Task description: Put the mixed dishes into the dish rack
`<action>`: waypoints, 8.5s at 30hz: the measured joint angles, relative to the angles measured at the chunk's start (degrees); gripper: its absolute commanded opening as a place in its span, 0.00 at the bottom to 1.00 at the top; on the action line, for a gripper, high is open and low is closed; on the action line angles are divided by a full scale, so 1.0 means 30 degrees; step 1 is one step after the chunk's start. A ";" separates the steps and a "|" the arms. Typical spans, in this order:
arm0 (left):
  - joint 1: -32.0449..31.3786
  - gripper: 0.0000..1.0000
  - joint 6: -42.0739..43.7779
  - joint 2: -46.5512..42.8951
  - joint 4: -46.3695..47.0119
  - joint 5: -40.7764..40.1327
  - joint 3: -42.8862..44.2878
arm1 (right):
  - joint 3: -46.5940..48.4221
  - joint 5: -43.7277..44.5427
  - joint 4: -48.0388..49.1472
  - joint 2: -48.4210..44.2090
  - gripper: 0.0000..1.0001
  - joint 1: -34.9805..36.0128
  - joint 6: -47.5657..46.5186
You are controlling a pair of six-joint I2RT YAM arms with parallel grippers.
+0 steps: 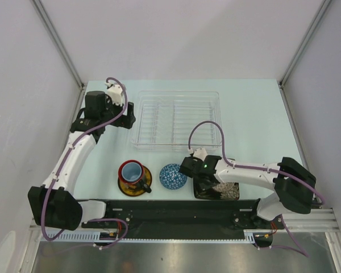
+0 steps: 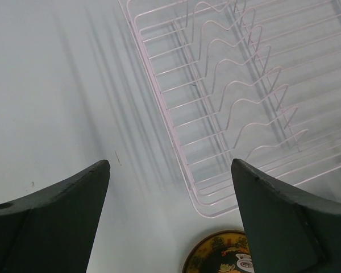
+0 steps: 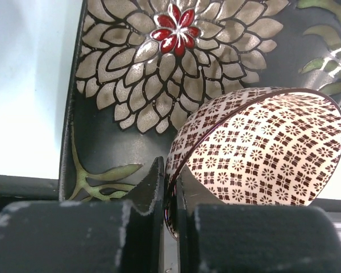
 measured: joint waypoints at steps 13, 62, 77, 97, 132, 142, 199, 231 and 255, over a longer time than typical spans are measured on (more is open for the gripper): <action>0.1880 0.89 -0.0765 0.2885 0.1180 -0.0379 0.0678 | 0.9340 -0.2761 -0.1384 -0.1457 0.00 -0.3730 -0.2929; 0.2441 0.85 -0.1115 0.4721 0.4131 -0.2521 -0.2215 | 1.9183 -2.3088 3.1095 2.0582 0.00 -1.1876 1.2466; 0.2441 0.85 -0.1115 0.4583 0.3840 -0.2200 -0.2331 | 2.1770 -2.0502 2.4545 2.0589 0.46 -1.1446 0.6557; 0.2441 0.85 -0.1137 0.4503 0.4007 -0.2157 -0.2812 | 1.5045 -1.9358 2.0684 1.2713 0.92 -1.1657 0.1362; 0.2142 0.85 -0.0648 0.3300 0.4109 -0.2222 -0.3388 | 0.5122 -0.7264 0.4954 -0.0299 0.77 0.1545 -1.4229; 0.2142 0.85 -0.0568 0.3220 0.4116 -0.2244 -0.3621 | 0.4306 -0.7278 0.5646 0.1188 0.73 0.2302 -1.4418; 0.2288 0.85 -0.0153 0.2470 0.3286 -0.2667 -0.3614 | 0.5938 -2.1034 3.6705 0.8466 0.00 -0.8867 1.4506; 0.2288 0.84 -0.0175 0.2470 0.3359 -0.2637 -0.3621 | 0.5326 -2.0509 3.5576 1.2123 0.00 -0.9595 1.2036; 0.2288 0.85 -0.0168 0.2470 0.3563 -0.2594 -0.3927 | 0.5304 -2.0028 2.8917 0.9136 0.60 -0.9683 0.6878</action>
